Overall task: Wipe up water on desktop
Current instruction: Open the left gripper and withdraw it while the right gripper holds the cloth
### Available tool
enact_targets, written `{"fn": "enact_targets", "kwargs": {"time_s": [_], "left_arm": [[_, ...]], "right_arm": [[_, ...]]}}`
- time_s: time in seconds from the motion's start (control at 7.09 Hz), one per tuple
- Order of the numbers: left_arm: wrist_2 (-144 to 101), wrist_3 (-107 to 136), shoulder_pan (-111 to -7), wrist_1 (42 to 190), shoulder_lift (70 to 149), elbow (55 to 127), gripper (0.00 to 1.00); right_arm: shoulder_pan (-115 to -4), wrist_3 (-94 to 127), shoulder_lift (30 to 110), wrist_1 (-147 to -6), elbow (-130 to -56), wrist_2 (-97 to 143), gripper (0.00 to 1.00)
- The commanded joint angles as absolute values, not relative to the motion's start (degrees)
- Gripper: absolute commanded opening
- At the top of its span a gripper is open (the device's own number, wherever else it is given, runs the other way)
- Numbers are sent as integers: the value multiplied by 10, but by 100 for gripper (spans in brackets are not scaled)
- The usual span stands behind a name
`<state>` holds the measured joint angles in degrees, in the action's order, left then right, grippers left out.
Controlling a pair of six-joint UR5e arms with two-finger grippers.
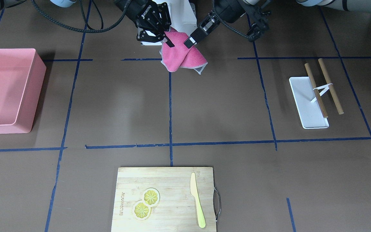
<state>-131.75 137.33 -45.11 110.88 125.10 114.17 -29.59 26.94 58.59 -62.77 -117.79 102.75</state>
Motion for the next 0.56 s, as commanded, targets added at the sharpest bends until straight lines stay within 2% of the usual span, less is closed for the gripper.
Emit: {"fn": "enact_targets", "kwargs": {"time_s": [0.0,0.28,0.42], "left_arm": [[-1318,1331,-457,1114,1247,1148,100],[-1322,1272,-490,1112,1235,1149,100],[-1323,1209,-496,1111,1194,1162,100]], "right_arm": [[-297,272,596,-629,-1180,1029,0],[-298,274,618,-633,-1179,1028,0],[-302,274,622,-668,-1182,1029,0]]}}
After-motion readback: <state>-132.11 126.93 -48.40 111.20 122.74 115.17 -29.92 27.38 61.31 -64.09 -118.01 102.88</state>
